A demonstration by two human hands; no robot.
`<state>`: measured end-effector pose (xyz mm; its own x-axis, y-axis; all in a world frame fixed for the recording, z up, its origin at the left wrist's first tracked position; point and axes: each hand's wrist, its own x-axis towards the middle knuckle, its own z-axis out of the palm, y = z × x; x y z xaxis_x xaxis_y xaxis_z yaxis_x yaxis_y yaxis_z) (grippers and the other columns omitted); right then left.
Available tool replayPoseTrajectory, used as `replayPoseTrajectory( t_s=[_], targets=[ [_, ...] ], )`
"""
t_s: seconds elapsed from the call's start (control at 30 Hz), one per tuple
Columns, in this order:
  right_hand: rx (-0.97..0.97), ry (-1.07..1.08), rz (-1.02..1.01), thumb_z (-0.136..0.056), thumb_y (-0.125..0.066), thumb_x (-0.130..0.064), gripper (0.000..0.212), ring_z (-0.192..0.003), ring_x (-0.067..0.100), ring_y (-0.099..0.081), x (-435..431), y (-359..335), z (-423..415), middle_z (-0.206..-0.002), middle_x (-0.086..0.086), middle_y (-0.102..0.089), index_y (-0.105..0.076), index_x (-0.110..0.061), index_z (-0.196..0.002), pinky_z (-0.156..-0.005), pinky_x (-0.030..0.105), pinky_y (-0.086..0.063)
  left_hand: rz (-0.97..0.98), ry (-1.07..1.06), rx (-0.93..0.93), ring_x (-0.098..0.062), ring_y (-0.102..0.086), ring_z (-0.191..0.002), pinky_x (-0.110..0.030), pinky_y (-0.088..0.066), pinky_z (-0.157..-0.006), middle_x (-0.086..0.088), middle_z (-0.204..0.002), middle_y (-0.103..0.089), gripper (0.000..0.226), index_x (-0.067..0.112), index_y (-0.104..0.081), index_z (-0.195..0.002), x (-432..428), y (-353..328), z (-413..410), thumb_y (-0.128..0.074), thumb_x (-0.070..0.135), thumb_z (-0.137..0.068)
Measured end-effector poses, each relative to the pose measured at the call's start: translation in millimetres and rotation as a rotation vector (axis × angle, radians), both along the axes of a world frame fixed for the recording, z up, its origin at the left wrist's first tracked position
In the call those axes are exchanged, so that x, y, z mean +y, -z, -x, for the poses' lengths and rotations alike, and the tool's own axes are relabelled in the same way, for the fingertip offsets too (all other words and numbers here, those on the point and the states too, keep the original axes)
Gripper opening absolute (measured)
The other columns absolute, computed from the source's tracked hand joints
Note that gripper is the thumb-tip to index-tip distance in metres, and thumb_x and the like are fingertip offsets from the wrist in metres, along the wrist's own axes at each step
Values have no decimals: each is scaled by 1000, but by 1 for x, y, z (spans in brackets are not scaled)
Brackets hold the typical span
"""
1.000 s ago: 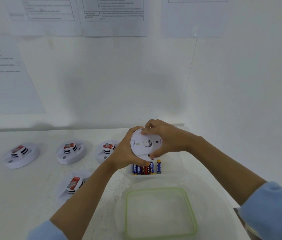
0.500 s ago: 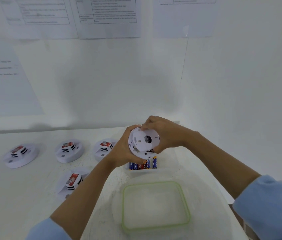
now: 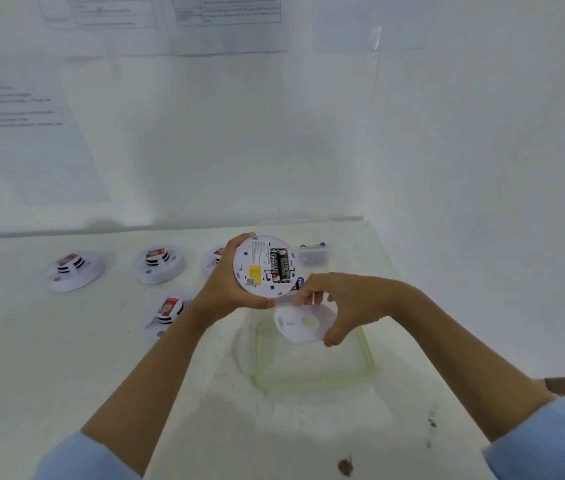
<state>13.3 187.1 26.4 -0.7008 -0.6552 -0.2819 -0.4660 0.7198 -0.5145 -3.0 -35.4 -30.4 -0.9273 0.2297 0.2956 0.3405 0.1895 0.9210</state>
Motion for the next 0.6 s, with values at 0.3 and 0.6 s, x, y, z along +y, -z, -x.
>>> replayPoseTrajectory(
  t_s=[0.3,0.6],
  targets=[
    [-17,175,-154,-75,-75,-18,63,-118,15,-43,-11,39,-29,-131,-1,-43,-47,-21,-131,-99,26,-37,31,34,-30,-2,-48,-117,-18,-52,-82,-2,-133,-41,104,35,-34,-125,-26,-5,-45,-85,24,-35],
    [329,337,524,-76,-74,-24,43,-96,4,-49,-44,6,-49,-113,-8,-51,-62,-26,-117,-78,6,-37,-15,92,-62,-4,-53,-113,-23,-54,-79,4,-127,-48,104,25,-32,-130,-27,-7,-62,-85,7,-43]
  ],
)
